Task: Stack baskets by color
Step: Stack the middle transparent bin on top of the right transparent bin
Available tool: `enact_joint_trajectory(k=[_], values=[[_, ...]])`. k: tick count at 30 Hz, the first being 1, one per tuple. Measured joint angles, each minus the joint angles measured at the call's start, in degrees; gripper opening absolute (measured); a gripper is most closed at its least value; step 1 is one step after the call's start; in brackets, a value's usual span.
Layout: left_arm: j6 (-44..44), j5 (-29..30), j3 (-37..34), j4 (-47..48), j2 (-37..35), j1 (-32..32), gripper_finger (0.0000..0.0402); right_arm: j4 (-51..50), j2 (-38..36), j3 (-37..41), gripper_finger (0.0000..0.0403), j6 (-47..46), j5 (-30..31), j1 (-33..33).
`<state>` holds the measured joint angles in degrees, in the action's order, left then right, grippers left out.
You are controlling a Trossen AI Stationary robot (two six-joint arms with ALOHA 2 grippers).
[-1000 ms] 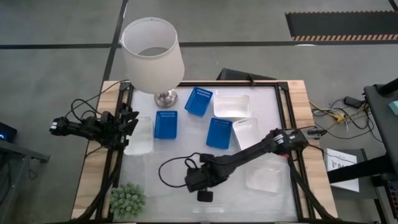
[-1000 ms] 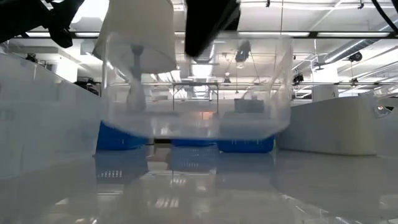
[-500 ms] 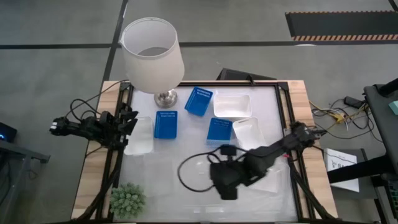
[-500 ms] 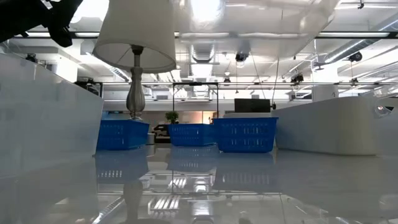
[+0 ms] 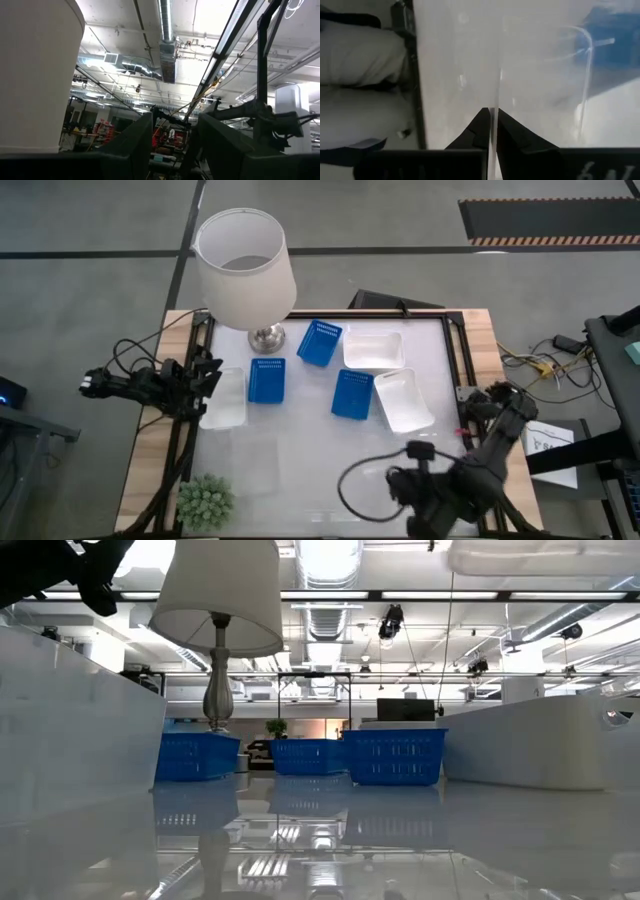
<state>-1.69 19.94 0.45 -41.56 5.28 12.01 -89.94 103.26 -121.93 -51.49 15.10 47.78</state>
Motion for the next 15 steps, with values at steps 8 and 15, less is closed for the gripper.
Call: enact_joint_trajectory(k=[8,15], values=[[0.00,0.00,0.00,0.00,-0.02,0.00,0.0143,-0.06,-0.09,8.07,0.0008,-7.50,-1.05,8.07],[0.00,-0.02,0.00,0.00,-0.04,0.00,0.0143,0.03,-2.15,17.09,0.0008,-10.97,-1.60,11.82]])
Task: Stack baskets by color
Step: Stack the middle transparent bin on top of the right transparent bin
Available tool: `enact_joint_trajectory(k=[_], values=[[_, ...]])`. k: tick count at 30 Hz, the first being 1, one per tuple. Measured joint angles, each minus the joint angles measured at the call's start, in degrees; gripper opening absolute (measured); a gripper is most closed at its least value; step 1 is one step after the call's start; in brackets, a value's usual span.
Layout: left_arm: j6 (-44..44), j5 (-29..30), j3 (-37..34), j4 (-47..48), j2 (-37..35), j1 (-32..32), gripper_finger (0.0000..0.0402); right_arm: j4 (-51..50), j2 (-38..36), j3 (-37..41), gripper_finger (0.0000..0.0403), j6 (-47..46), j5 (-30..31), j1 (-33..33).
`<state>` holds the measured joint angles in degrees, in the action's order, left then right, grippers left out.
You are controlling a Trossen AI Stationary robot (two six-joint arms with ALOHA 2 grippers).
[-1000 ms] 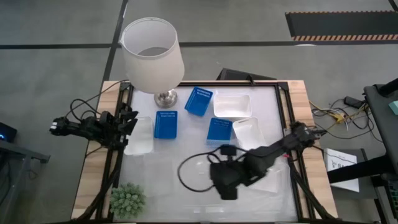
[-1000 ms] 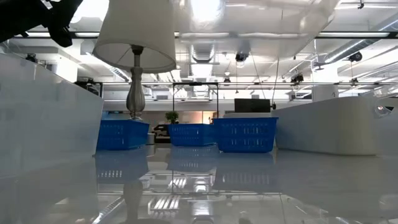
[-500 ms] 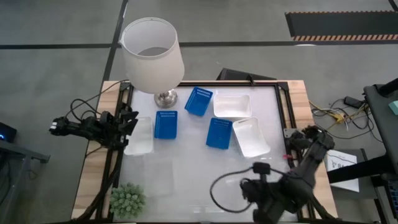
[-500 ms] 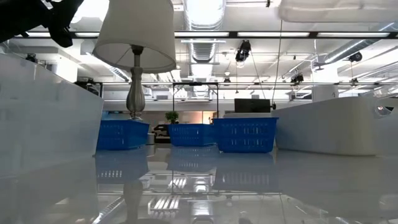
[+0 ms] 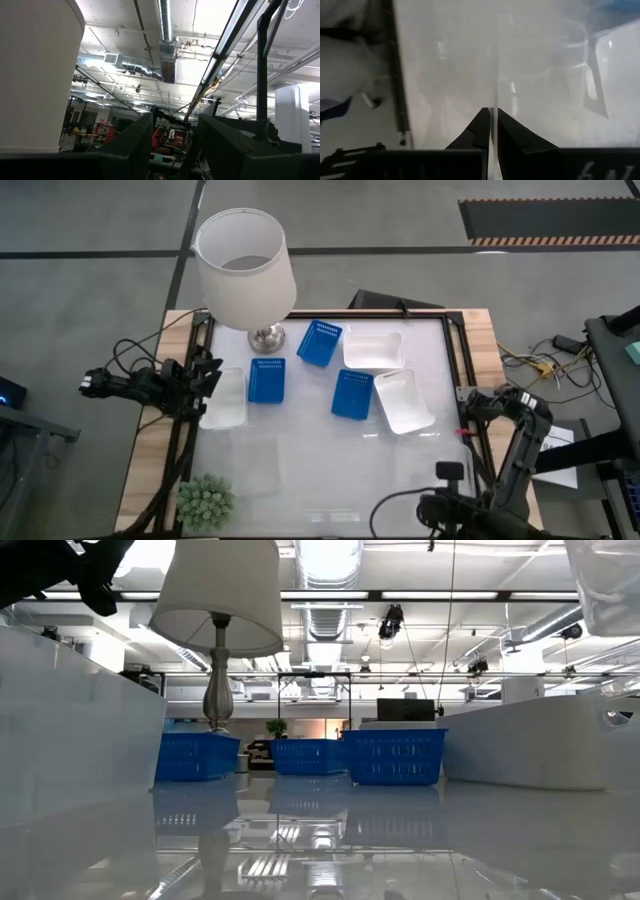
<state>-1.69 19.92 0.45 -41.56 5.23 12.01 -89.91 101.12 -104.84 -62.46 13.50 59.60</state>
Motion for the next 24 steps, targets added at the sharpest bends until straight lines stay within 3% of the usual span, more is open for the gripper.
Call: enact_joint_trajectory(k=[9,15,24], values=[[0.00,-0.02,-0.02,0.02,1.25,0.02,0.0143,0.69,-8.47,13.12,0.0008,-5.46,0.06,0.78],[1.28,0.00,-0.02,-0.06,1.85,0.02,0.0143,8.33,-12.86,19.53,0.0008,-7.19,0.05,0.78],[1.31,-0.02,-0.02,0.00,1.88,0.02,0.0143,10.16,-12.41,23.63,0.0009,-7.75,0.06,0.76]])
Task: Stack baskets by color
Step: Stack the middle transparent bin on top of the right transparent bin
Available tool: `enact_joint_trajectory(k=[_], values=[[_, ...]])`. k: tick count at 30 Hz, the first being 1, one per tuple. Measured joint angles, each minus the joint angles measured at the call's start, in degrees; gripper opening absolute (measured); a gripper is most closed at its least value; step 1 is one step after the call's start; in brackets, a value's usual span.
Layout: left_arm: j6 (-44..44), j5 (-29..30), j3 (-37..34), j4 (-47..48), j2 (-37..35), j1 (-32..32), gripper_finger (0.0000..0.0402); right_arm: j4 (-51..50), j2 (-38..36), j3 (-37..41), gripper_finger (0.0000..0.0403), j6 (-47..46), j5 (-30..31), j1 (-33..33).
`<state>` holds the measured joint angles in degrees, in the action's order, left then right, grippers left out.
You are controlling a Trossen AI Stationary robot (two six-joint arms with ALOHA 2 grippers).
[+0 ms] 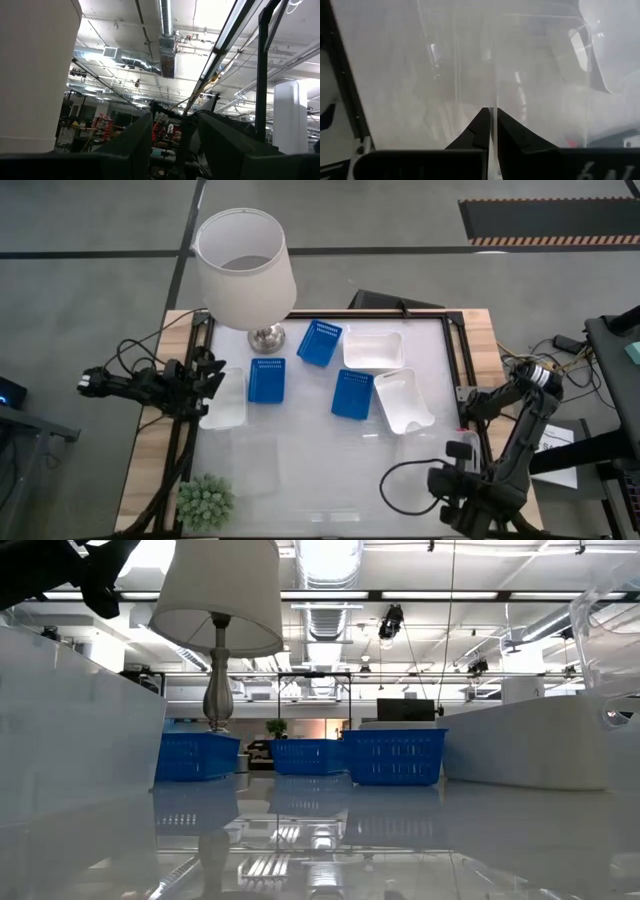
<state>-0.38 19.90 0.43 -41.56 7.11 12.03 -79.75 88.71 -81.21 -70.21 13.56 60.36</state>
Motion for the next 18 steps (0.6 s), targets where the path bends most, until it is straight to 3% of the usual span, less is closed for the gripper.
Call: enact_joint_trajectory(k=[14,18], values=[[0.00,0.02,0.00,0.00,0.00,0.00,0.0143,1.20,0.57,-1.89,0.0010,-2.30,-0.34,0.00],[0.00,0.02,0.00,0.00,0.00,-0.01,0.0143,0.96,0.57,-1.90,0.0026,-3.39,-0.04,0.00]])
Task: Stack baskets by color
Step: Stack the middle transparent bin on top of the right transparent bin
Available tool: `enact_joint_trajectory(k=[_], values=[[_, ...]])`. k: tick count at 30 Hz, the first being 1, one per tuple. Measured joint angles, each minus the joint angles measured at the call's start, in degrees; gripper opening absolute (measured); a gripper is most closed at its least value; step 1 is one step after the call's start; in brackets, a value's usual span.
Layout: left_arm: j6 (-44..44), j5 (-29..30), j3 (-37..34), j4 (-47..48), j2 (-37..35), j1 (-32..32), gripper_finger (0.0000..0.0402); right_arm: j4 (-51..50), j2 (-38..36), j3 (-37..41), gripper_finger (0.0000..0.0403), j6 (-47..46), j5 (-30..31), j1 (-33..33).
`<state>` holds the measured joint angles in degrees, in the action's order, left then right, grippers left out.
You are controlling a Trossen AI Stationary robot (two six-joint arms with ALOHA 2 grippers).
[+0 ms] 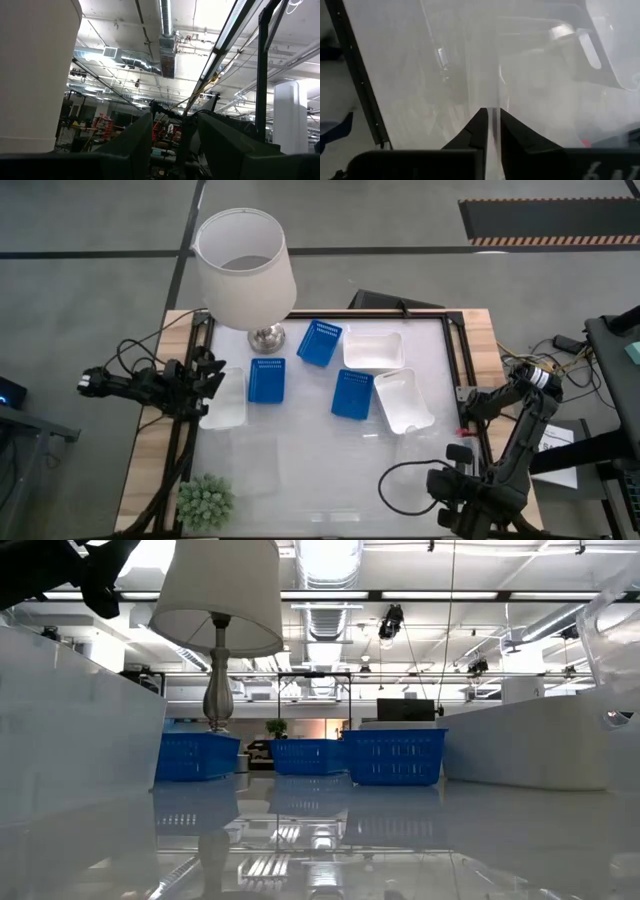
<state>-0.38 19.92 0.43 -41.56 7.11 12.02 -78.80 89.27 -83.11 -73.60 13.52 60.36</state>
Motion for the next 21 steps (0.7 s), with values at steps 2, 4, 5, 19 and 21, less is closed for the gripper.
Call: enact_joint_trajectory(k=[2,4,5,19,21], values=[[0.00,0.00,0.00,0.00,0.00,0.01,0.0143,-0.12,0.00,0.00,0.0043,-0.89,0.13,0.00],[0.00,0.00,0.00,0.00,0.00,0.01,0.0143,-0.35,0.00,0.00,0.0063,-1.73,0.20,0.00],[0.00,0.00,0.00,0.00,0.00,0.01,0.0143,-0.25,0.00,-0.01,0.0073,-1.88,0.22,0.00],[0.02,0.00,0.00,0.00,0.00,0.00,0.0143,-0.39,0.00,-3.44,0.0125,-1.03,0.14,0.00],[0.02,0.01,0.00,0.01,0.00,0.00,0.0143,-0.37,-0.01,-4.96,0.0124,-0.75,0.87,0.00]])
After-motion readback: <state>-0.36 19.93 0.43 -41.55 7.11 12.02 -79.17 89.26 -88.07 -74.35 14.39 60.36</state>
